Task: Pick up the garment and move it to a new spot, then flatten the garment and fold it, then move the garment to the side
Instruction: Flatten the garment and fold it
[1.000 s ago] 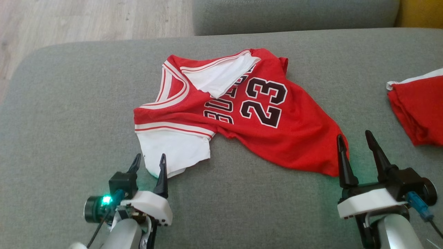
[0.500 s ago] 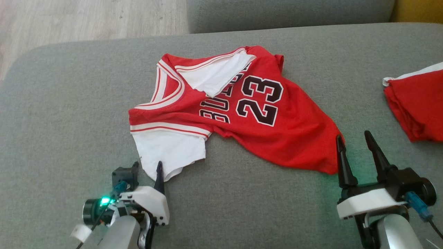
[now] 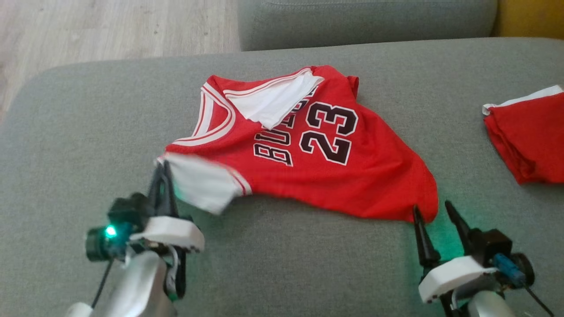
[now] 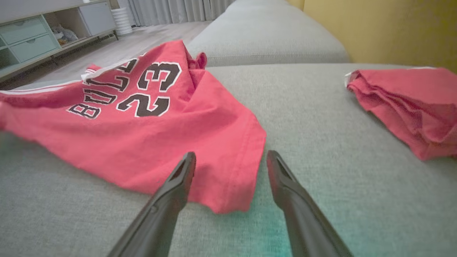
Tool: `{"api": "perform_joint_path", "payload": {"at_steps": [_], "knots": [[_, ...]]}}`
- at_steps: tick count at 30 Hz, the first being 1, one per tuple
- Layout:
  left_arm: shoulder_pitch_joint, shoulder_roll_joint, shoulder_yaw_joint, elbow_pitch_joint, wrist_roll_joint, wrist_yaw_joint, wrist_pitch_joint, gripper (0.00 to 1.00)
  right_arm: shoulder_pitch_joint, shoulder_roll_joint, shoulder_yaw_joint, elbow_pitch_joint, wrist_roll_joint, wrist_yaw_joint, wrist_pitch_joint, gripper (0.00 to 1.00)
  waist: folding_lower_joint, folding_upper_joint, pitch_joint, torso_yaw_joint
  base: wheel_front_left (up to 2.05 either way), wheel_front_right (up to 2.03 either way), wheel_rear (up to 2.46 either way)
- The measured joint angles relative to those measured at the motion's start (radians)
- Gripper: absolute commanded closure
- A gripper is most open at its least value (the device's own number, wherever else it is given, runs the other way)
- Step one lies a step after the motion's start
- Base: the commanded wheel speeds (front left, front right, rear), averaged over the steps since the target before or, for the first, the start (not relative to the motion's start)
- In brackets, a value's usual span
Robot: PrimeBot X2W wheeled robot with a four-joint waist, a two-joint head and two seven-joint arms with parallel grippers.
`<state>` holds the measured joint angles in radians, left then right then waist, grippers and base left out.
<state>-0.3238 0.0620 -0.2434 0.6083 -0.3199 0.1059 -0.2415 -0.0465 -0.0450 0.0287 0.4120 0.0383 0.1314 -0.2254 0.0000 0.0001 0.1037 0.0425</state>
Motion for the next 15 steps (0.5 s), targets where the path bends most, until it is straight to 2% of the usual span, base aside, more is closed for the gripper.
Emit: {"api": "perform_joint_path", "payload": {"at_steps": [7,15], "knots": [[0.011,0.003,0.070,-0.228,0.051,0.020,-0.008,1.00,0.000,0.000,0.011,0.099,0.074,0.000,0.041,0.00,0.0000,0.0000,-0.016,0.010,0.00,0.00,0.00],[0.088,-0.006,0.076,-0.244,0.069,-0.004,-0.011,1.00,-0.007,0.000,0.067,0.166,0.148,0.000,0.059,0.00,0.0000,0.0000,-0.016,0.027,0.00,0.00,0.00]]}}
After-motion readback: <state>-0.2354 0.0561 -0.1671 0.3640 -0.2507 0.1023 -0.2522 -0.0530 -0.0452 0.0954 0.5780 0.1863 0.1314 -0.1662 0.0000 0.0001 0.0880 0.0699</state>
